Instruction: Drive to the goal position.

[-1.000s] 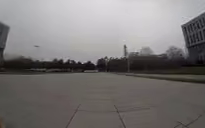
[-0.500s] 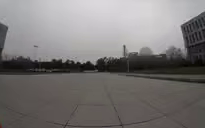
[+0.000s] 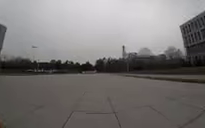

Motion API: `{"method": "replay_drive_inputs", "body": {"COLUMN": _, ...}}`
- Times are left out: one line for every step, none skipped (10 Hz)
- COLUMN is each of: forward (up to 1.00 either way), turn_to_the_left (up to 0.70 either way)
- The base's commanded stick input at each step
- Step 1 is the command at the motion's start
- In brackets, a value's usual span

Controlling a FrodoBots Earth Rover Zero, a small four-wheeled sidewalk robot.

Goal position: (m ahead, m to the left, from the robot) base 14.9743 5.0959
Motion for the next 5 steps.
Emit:
{"method": "replay_drive_inputs", "body": {"forward": 0.7, "turn_to_the_left": -0.01}}
{"method": "replay_drive_inputs", "body": {"forward": 0.7, "turn_to_the_left": -0.01}}
{"method": "replay_drive_inputs", "body": {"forward": 0.7, "turn_to_the_left": -0.01}}
{"method": "replay_drive_inputs", "body": {"forward": 0.7, "turn_to_the_left": -0.01}}
{"method": "replay_drive_inputs", "body": {"forward": 0.7, "turn_to_the_left": -0.01}}
